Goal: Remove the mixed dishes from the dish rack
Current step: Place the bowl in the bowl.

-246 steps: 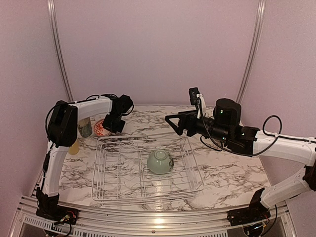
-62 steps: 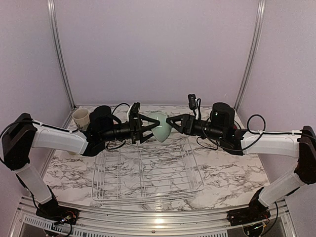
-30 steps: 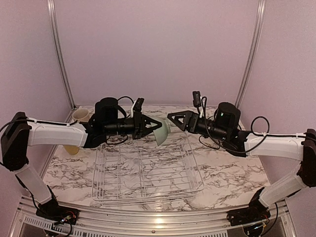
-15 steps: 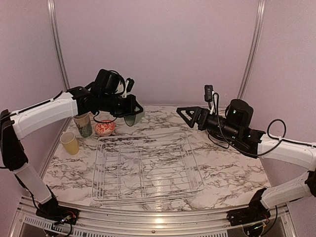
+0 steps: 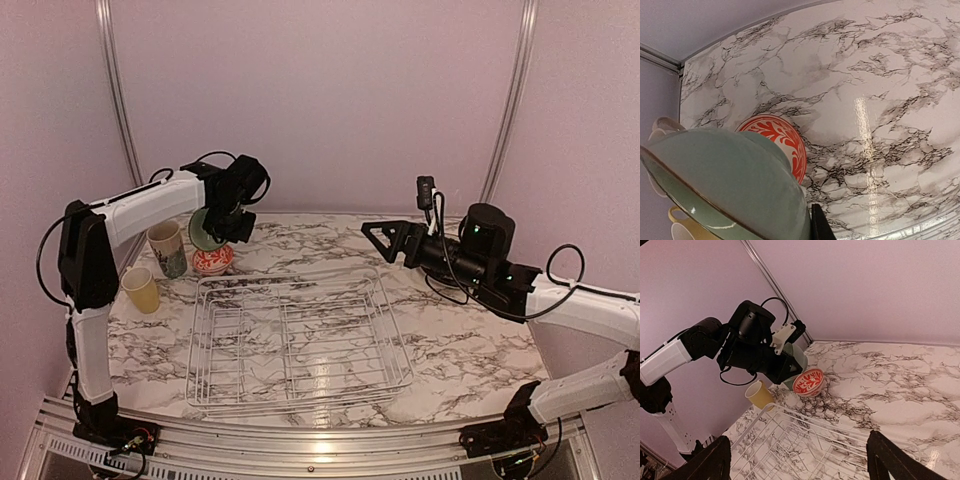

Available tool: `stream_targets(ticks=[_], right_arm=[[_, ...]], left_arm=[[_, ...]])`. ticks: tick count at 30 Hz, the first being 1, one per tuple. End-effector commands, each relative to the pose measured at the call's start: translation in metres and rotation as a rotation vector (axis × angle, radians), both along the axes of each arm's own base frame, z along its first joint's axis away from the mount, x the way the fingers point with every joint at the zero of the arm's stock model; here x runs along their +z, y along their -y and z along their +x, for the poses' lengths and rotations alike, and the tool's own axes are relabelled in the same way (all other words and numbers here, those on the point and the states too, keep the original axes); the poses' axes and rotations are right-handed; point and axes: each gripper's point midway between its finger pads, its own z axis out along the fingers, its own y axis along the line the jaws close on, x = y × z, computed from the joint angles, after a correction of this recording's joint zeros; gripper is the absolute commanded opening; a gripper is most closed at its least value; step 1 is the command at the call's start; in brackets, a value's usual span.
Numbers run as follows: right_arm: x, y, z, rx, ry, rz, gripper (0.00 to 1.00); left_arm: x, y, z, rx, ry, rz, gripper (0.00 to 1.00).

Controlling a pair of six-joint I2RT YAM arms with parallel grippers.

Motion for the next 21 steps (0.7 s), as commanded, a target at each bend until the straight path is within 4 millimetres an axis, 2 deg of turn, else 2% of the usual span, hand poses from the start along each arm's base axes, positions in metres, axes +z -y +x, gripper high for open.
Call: stream_targets(ticks=[1,4,8,14,21], right_arm=[[0.0,0.003,-0.001,-0.013,0.007,-0.019,0.91],[0.0,0.003,-0.001,-0.015,0.008,-0.023,0.91],[-0.002,0.003,0.0,-0.018,0.002,-0.026,0.91],[-0.003,0.004,0.001,-0.023,-0.001,-0.029,0.91],[-0.004,-0.002,0.002,-0.001,-0.005,-0.018,0.9]], left_arm=[[0.007,-0.036,0.014,0.041,0.017,0.175,0.0],[-0.009,-0.038,0.022,0.04,-0.026,0.163,0.0],[-0.029,-0.031,0.026,0.014,-0.082,0.147,0.0],[-0.048,-0.039,0.019,0.04,-0.134,0.183,0.0],[-0.064,-0.039,0.013,0.038,-0.177,0.186,0.0]])
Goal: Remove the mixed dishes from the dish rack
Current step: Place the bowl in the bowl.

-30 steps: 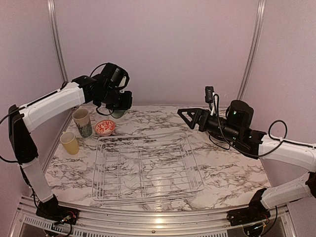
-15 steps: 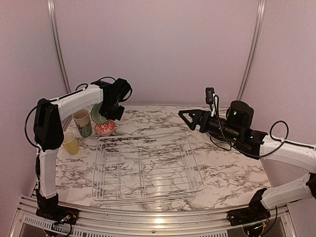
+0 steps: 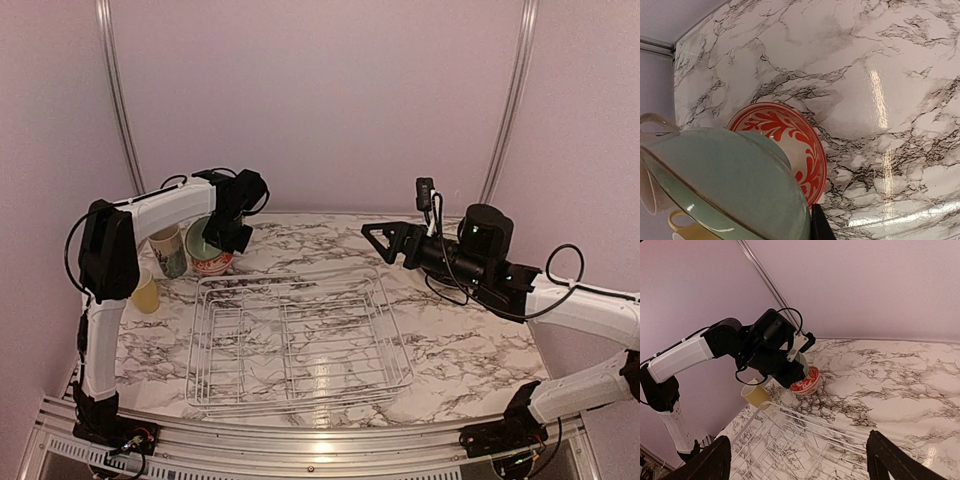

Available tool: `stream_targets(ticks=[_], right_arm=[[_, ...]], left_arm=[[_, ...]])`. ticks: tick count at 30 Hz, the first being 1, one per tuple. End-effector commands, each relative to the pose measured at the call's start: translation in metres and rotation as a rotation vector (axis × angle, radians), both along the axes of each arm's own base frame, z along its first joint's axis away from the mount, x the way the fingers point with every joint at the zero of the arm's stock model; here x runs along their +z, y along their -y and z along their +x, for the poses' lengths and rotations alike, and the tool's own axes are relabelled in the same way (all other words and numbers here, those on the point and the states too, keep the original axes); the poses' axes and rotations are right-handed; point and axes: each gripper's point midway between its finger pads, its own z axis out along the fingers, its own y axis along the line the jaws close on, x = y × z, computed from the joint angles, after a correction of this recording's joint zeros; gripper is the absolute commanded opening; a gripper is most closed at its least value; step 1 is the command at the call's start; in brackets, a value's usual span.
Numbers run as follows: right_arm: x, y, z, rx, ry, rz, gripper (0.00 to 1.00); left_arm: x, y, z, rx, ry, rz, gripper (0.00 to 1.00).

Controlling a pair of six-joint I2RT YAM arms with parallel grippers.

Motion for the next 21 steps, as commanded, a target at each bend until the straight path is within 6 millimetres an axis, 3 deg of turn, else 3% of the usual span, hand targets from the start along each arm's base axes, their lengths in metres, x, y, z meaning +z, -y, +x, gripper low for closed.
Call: stream_targets(ticks=[1,21], right_arm=[[0.001,-0.003,0.0,0.012,0.004,0.002,0.9],[0.005,0.002,-0.003,0.0,0.011,0.001,0.9]], left_arm=[[-0.005,-0.005,-0.005,0.005,-0.025,0.036,0.0],[-0.031,-0.008,0.006,0.011,-0.078,0.035,0.04]])
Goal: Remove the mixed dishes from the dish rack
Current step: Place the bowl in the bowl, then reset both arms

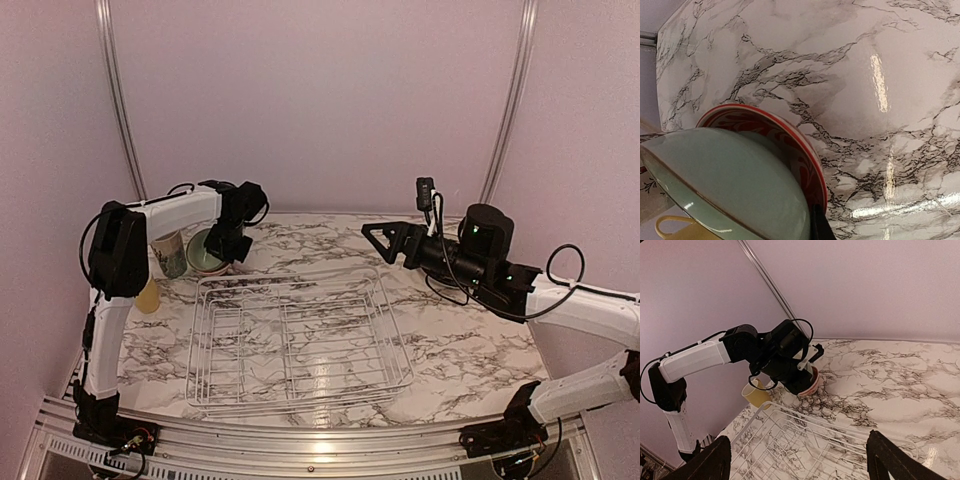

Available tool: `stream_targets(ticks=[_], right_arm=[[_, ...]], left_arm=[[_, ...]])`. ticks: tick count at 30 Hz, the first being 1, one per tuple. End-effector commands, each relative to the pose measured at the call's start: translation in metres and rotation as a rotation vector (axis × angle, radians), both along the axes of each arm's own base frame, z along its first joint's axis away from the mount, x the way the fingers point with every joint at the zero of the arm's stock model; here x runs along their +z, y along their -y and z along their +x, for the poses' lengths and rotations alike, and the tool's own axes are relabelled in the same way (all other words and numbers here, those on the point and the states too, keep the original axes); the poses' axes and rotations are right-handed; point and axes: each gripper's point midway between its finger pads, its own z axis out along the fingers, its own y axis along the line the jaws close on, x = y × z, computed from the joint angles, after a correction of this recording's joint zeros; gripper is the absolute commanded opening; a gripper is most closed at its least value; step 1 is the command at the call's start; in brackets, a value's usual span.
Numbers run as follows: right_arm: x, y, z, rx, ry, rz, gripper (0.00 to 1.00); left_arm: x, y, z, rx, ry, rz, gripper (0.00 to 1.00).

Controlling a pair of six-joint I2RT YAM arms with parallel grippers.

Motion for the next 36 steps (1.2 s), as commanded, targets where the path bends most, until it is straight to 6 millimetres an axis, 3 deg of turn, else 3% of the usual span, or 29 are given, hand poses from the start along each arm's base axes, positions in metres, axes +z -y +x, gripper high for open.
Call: stream_targets(ticks=[1,7,12,18,21,25,33,34,36], right_arm=[[0.005,0.002,-0.002,-0.003,0.012,-0.001,0.9],[0.007,0.002,-0.001,-0.008,0.018,-0.013,0.9],[0.012,0.005,0.003,-0.032,0.031,-0.049,0.9],[0.012,0.025,0.015,-0.148,0.051,-0.198,0.91],[0.018,0.046,0.022,-0.257,0.062,-0.284,0.94],[0.034,0.076,0.025,-0.388,0.096,-0.37,0.98],[0.096,0.136,0.007,-0.599,0.204,-0.408,0.98],[0.104,0.142,0.003,-0.613,0.222,-0.403,0.99],[0.119,0.152,-0.006,-0.636,0.256,-0.393,0.99]], left_arm=[[0.008,-0.004,0.006,0.004,0.012,0.019,0.06],[0.02,-0.004,0.012,0.001,0.038,0.025,0.21],[0.055,-0.007,0.017,0.011,0.098,0.023,0.28],[0.143,0.007,0.013,-0.003,0.252,-0.163,0.53],[0.197,0.008,0.004,-0.017,0.357,-0.257,0.64],[0.259,0.008,-0.015,-0.049,0.5,-0.393,0.72],[0.376,-0.015,-0.081,-0.138,0.951,-0.686,0.88],[0.386,-0.021,-0.092,-0.147,1.012,-0.721,0.96],[0.404,-0.037,-0.116,-0.144,1.129,-0.768,0.99]])
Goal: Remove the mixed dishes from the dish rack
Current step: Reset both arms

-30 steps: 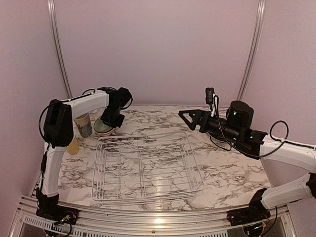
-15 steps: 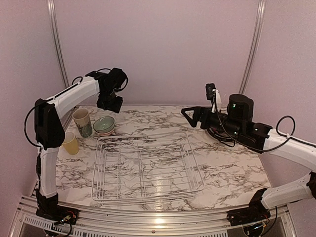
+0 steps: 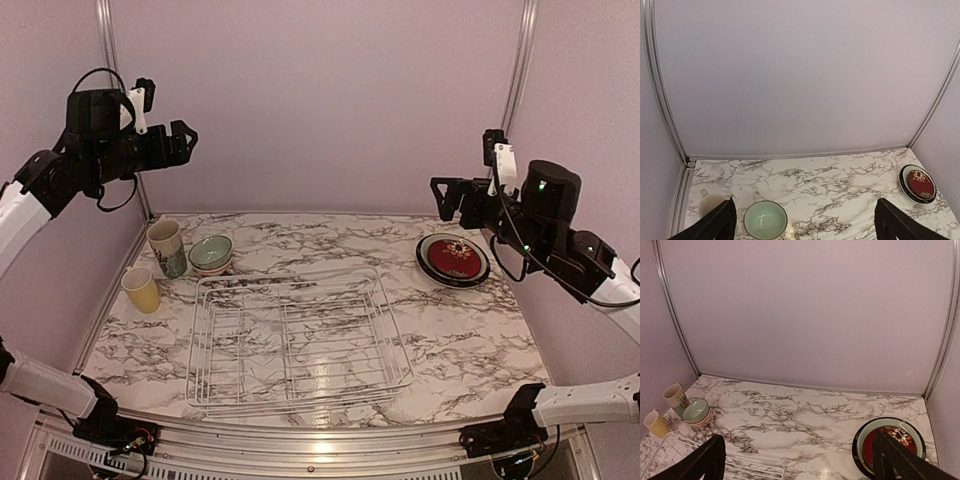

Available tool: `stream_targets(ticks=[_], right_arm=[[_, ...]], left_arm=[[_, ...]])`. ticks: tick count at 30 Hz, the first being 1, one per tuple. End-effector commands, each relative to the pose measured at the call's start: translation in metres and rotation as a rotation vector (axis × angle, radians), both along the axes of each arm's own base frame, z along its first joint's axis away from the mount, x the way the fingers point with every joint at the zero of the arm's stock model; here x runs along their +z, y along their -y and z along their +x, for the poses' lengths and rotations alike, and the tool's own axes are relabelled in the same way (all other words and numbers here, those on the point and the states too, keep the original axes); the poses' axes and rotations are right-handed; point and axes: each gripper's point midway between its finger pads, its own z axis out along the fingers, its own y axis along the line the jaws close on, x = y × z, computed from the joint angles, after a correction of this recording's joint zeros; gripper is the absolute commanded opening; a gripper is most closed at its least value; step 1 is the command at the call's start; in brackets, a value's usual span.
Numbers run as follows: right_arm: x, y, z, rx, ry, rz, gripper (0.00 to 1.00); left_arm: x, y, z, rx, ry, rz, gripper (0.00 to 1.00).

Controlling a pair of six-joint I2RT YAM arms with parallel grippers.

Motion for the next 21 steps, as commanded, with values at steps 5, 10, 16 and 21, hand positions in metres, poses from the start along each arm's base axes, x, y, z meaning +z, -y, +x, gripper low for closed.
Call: stream_targets(ticks=[5,10,16,21], right_arm=[[0.06,0.054,-0.034,-0.12,0.151,-0.032,0.99],[0.085,0.07,-0.05,-0.136,0.216,-0.009,0.98],[0.099,0.08,-0.058,-0.151,0.259,0.017,0.99],[0.101,0.081,-0.06,-0.154,0.266,0.025,0.99]], left_arm=[[0.068,-0.051,-0.073,0.049,0.462,-0.235,0.99],[0.085,-0.069,-0.105,0.049,0.547,-0.272,0.99],[0.086,-0.076,-0.119,0.047,0.579,-0.295,0.99],[0.084,-0.076,-0.12,0.043,0.586,-0.302,0.99]])
